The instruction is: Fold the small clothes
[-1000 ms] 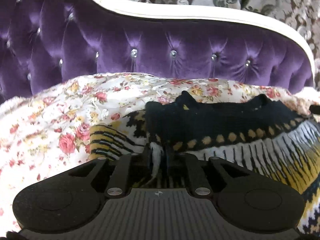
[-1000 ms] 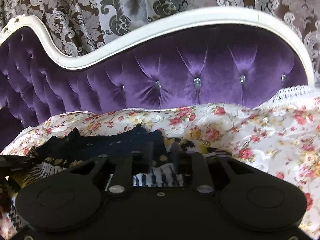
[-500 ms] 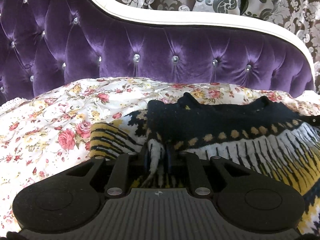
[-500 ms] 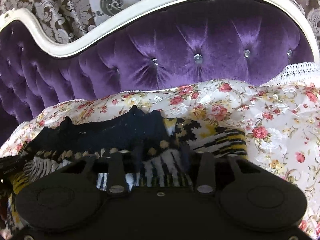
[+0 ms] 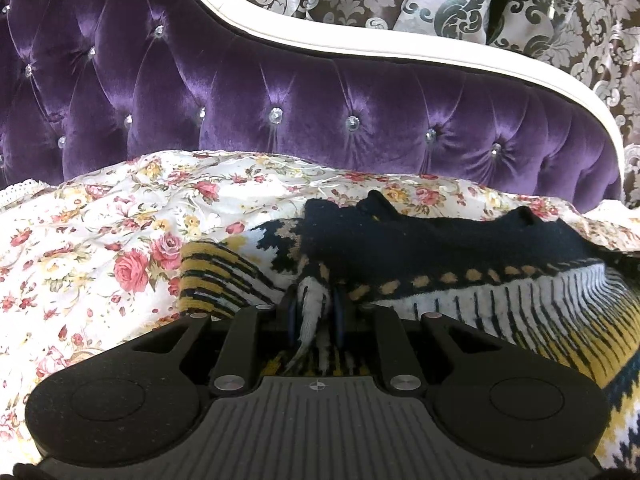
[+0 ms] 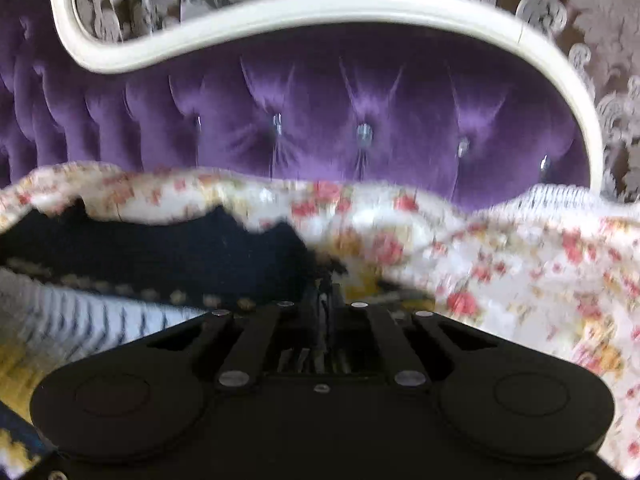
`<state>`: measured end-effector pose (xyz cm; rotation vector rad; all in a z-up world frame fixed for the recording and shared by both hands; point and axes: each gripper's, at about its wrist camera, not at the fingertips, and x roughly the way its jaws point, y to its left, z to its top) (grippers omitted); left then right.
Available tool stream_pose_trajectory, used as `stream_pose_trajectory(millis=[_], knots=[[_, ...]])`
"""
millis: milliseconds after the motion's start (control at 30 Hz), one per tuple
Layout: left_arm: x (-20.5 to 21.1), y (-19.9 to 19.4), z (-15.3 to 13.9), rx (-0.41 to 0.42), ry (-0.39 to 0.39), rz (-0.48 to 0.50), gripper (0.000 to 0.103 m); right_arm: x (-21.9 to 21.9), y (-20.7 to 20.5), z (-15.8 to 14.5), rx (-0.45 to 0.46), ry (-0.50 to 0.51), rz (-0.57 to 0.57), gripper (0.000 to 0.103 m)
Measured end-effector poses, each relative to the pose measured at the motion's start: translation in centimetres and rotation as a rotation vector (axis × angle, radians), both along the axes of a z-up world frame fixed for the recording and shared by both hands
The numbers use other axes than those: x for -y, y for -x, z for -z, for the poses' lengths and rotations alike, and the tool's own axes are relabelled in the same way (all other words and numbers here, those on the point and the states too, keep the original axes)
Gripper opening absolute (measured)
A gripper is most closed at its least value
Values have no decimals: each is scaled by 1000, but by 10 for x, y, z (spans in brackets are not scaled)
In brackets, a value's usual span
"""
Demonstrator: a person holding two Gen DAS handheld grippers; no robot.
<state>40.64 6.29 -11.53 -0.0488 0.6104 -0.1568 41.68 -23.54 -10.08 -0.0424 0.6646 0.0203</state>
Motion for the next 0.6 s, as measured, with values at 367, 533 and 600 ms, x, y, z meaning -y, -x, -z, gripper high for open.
stream_pose_trajectory(millis=[367,533,600], knots=[[0,1,1,4,-5,-1,18,32,40,-29,69,-291,59,78],[0,1,1,5,-5,-1,18,62,79,-27,25,-516,98,100],[0,1,1,6,-8,-1,18,67,91,-21,4,-530,120,100]])
